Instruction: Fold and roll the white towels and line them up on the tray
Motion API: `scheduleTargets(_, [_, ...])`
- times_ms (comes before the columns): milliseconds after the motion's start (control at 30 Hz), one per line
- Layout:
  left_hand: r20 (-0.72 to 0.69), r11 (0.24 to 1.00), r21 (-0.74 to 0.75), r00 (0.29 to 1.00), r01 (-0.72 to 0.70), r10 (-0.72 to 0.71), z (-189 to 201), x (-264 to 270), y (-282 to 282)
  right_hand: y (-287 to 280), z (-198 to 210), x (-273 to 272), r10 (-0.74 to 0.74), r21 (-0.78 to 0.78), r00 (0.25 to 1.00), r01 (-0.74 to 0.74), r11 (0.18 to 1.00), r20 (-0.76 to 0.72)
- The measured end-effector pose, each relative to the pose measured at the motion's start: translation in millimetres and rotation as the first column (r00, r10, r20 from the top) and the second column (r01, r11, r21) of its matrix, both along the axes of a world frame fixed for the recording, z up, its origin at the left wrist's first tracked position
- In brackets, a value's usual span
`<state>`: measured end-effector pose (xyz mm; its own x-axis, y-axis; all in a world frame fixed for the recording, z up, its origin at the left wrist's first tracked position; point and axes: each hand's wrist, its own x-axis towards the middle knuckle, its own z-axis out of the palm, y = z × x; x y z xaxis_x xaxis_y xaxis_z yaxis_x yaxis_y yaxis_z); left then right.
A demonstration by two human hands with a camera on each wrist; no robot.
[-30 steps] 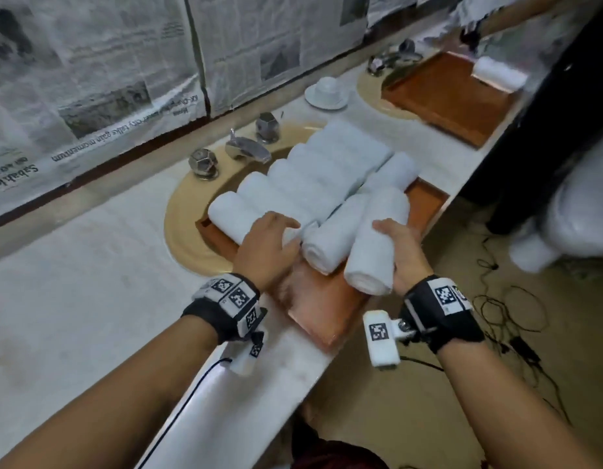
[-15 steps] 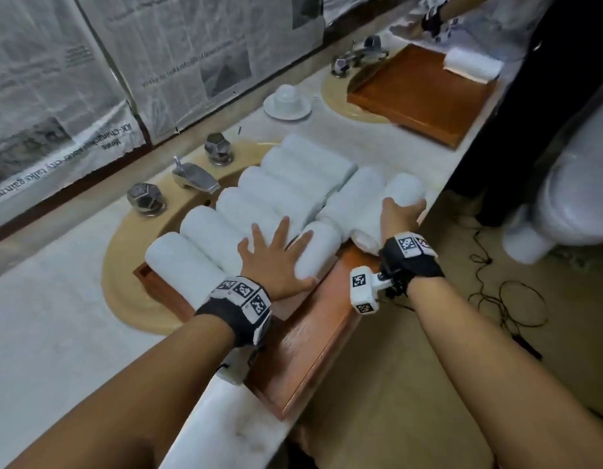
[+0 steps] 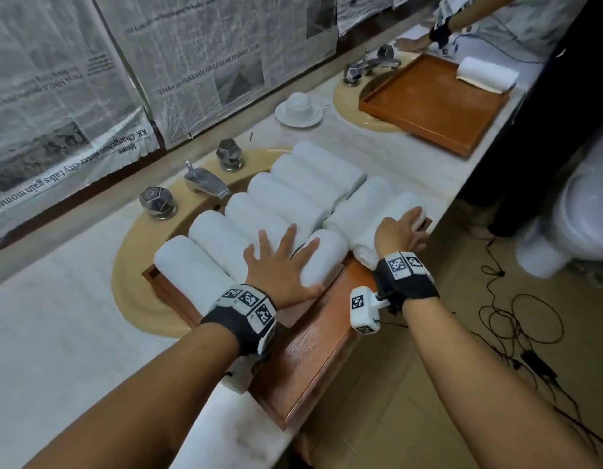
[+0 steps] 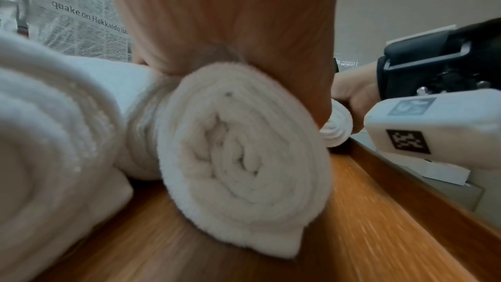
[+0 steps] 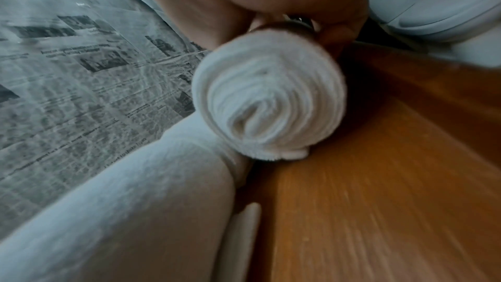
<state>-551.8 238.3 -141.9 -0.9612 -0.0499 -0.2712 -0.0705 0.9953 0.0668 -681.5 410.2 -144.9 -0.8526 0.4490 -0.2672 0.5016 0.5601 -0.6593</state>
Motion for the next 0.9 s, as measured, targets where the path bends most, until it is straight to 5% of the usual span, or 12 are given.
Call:
scheduleTargets(200, [0.038, 1.000, 0.021, 0.999, -0.007, 0.006, 2, -1, -3, -4, 11, 11, 0.033, 0.092, 0.998, -0.028, 0.995, -0.045])
scheduleTargets(400, [0.042, 0.999, 0.033, 0.999, 0.003, -0.004, 1, -1, -8, -1, 1, 55, 0.340, 0.098, 0.940, -0.340, 0.935, 0.018])
scheduleTargets(667, [0.062, 0.994, 0.108, 0.998, -0.015, 0.008, 14, 4, -11, -8, 24, 75, 0.367, 0.239, 0.928, -0.344, 0.908, -0.061])
scheduleTargets(767, [-0.025, 0.961, 0.269, 0.997, -0.061, 0.070, 32, 26, -21, -40, 49, 100, 0.470, 0.206, 0.872, -0.439, 0.875, -0.137])
scheduleTargets(900, [-0.262, 0.764, 0.638, 0.906, -0.095, 0.332, 35, 104, -58, -106, 66, 158, 0.645, 0.119, 0.697, -0.645, 0.755, -0.313])
